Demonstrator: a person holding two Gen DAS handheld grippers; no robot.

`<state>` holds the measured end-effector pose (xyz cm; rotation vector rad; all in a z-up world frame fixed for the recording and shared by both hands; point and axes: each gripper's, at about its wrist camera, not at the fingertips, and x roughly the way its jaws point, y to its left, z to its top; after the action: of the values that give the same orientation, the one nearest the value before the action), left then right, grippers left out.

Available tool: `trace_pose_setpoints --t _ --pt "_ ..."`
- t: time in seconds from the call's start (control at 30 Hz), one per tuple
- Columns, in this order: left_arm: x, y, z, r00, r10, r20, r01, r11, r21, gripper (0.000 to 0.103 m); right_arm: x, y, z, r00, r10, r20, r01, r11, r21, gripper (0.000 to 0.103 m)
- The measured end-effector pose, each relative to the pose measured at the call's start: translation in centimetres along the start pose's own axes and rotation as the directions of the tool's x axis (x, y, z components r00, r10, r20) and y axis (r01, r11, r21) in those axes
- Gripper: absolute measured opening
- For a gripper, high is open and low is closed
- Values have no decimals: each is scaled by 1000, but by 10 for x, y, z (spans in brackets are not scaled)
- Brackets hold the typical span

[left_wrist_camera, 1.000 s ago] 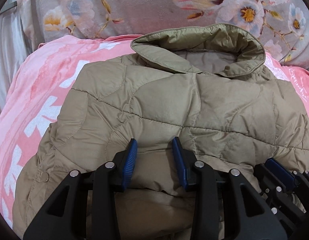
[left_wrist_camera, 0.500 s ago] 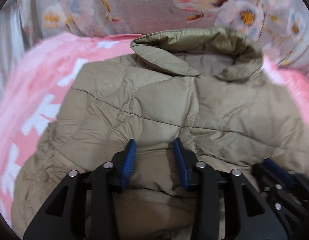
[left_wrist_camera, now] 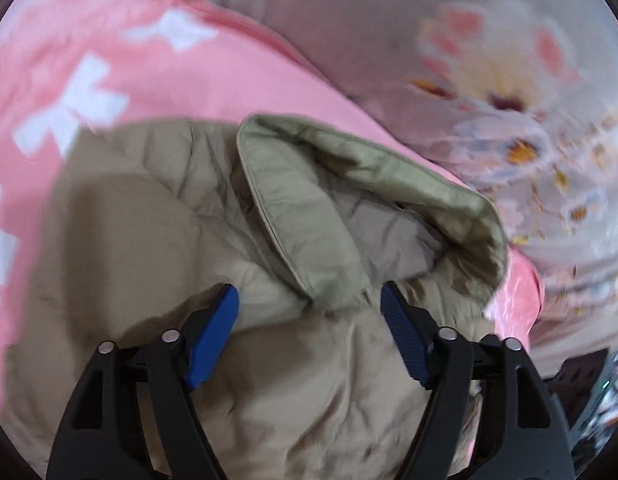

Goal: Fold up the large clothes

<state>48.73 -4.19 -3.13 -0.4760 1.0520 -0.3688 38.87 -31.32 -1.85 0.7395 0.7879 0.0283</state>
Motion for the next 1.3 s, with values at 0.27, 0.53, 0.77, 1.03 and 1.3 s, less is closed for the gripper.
trace_pose_setpoints --t 0.27,0.53,0.77,1.03,1.3 --pt "-6 -2 -5 999 7 53 -14 991 131 6 -3 3 -9 994 -99 56 107 979 -172 3" --pt "20 2 -34 987 120 104 -143 955 261 7 36 -10 -25 970 -241 -21 231 950 -211 0" --pt "33 -10 -42 965 214 150 -253 909 331 7 44 -4 -27 955 -298 3 289 924 -252 0" --pt "10 -1 -39 981 145 131 -180 932 313 9 13 -17 -26 976 -217 -20 209 959 -189 3" --pt "-71 -44 26 923 162 348 -287 893 347 10 -43 44 50 967 -160 198 201 957 -207 6"
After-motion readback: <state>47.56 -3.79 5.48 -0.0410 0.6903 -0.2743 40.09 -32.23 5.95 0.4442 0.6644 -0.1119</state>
